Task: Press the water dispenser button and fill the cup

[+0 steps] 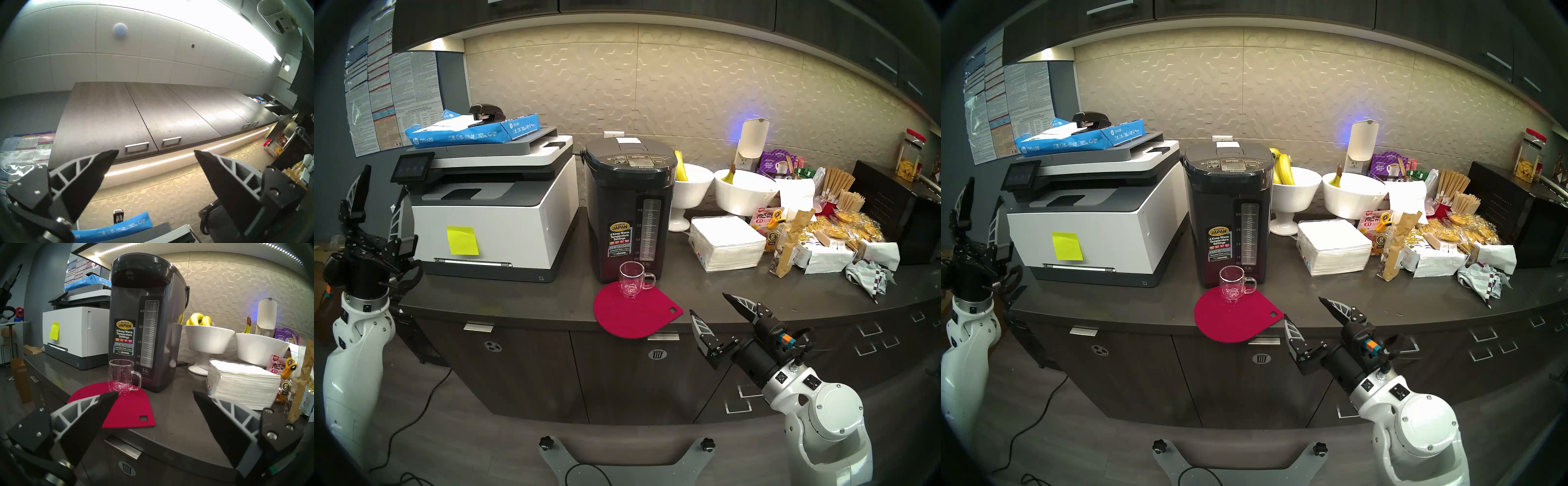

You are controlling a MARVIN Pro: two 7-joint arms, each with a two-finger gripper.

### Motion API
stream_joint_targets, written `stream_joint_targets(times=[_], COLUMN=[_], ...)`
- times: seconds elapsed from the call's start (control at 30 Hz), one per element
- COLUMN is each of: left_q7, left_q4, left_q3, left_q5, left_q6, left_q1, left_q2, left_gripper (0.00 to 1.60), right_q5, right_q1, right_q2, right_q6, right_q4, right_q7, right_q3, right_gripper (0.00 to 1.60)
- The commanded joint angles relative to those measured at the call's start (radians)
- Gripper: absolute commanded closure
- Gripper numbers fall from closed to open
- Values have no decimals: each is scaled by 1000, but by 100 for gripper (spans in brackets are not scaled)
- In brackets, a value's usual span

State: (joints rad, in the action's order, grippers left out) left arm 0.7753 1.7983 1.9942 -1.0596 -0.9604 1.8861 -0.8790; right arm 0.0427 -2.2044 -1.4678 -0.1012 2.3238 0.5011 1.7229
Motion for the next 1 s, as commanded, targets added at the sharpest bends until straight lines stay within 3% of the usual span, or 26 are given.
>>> stream_joint_targets(times=[0.0,0.17,0.37,0.67,0.97], left_q7=[-31,-27,-40,-57,-96], left_q4=[-8,15,56,49,12], left_q3=[-79,-116,-107,-125,-233], left_q5=[20,41,57,84,134], left_q6=[0,0,0,0,36], left_q1=[-118,-172,-189,-224,-354], left_q2=[61,50,48,46,70], left_gripper=[0,0,0,0,0], right_q5=[-1,-1,-1,-2,-1], right_q1=[3,3,3,2,2], right_q2=[2,1,1,1,1], right_q6=[4,4,4,3,3], right_q4=[24,24,24,26,25], right_q7=[1,2,2,2,2], right_q3=[-2,-2,-2,-2,-1], right_gripper=[0,0,0,0,0])
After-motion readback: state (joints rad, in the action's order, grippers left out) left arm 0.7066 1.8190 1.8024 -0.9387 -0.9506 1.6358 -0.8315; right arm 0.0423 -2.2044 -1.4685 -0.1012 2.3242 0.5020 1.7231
